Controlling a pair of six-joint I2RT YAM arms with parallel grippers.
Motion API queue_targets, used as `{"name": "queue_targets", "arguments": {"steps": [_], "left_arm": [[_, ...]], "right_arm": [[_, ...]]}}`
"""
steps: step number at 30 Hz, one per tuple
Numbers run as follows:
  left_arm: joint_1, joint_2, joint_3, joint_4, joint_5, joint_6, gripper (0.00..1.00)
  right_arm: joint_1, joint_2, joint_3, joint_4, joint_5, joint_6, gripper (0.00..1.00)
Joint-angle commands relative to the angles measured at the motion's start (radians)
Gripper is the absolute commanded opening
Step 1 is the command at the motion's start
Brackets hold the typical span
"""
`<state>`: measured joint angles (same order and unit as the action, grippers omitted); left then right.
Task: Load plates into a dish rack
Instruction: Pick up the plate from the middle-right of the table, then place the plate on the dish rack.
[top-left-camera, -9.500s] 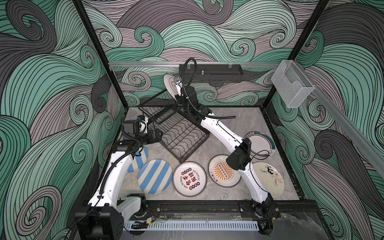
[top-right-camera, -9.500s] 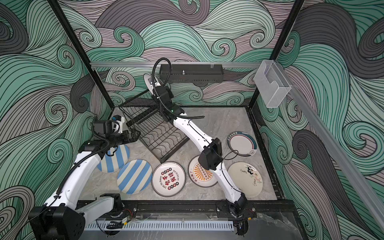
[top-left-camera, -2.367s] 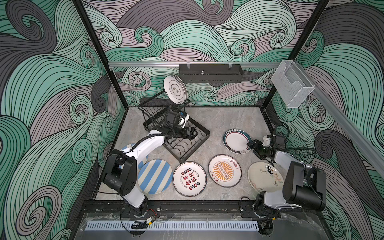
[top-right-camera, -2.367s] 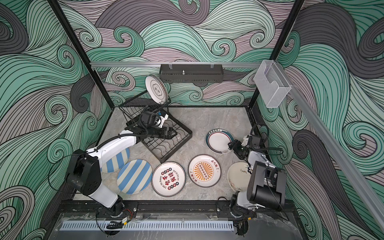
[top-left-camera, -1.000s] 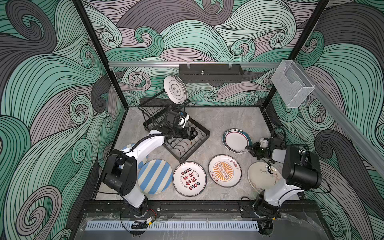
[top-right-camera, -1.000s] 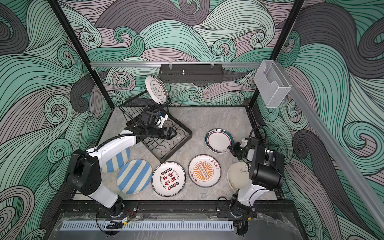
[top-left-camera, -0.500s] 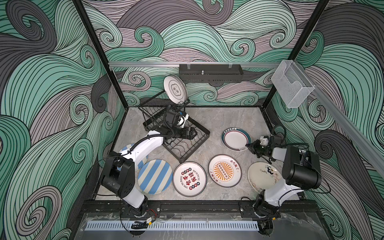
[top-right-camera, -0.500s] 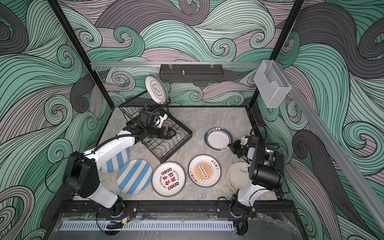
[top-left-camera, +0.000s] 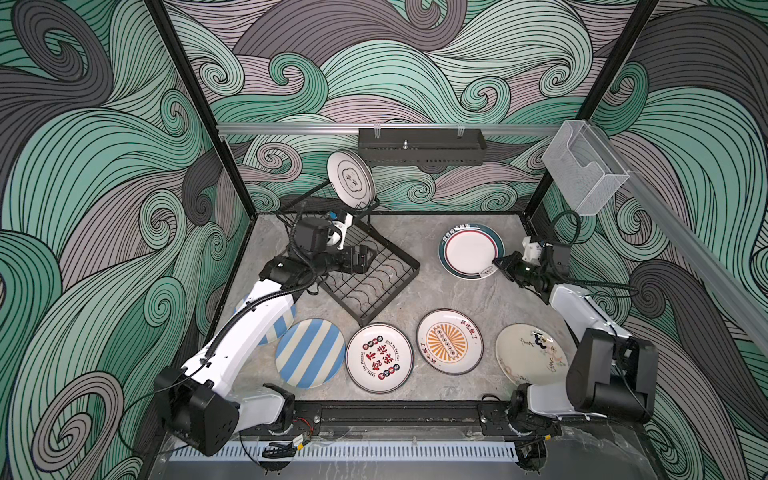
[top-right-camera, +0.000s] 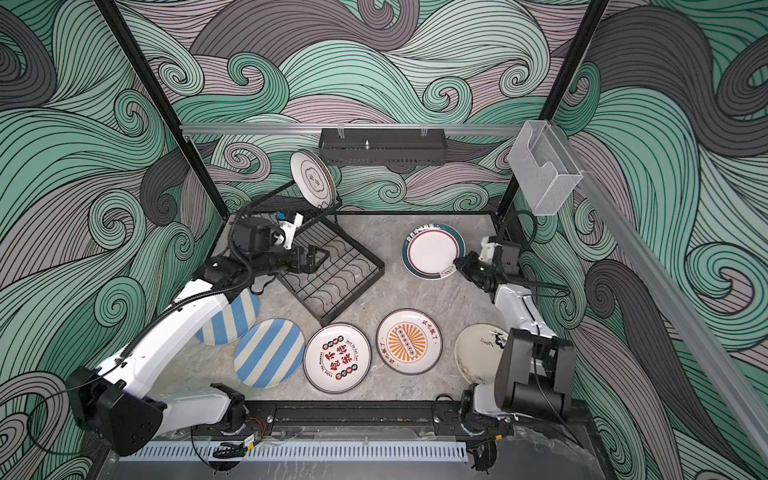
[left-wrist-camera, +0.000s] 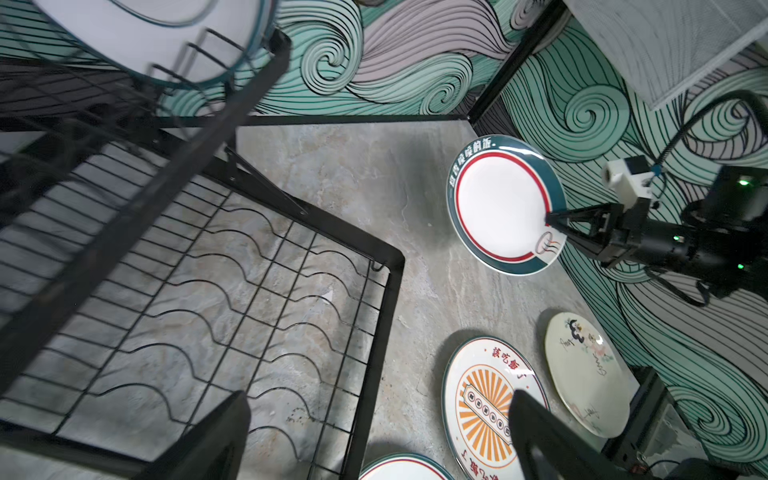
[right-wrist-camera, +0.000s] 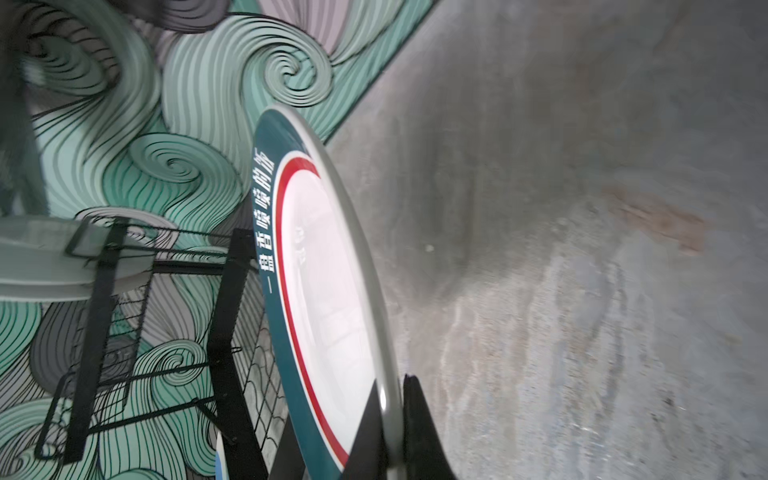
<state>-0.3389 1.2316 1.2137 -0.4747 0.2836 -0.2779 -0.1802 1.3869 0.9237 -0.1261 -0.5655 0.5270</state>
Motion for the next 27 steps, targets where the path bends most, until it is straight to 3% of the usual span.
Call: {"name": "queue_targets", "arguments": {"steps": [1,6,12,20,27], "left_arm": [[0.147,-0.060,0.025,-0.123,0.062,0.008,0.99],[0.307,-0.115,0.019,-0.188,0.058,0.065,0.99],[0.400,-0.129,-0.075,-0.122,0.078,0.037,0.99],[0.443,-0.130,-0.162,-0.047,0.152,0.021,0.99],[0.446,-0.115,-0.199,0.009,0.226,-0.013,0.98]], "right_arm": [[0.075,-0.045,0.083,-0.071,0.012,-0.050,0.00],[0.200,-0.080,0.207,-0.124,0.044,-0.048,0.00],[0.343,-0.066,0.329,-0.105,0.091,-0.042,0.00],[0.491,0.036,0.505,-0.085,0.116,-0.063,0.00],[0.598,0.132,0.653,-0.158,0.223,-0.156,0.00]]}}
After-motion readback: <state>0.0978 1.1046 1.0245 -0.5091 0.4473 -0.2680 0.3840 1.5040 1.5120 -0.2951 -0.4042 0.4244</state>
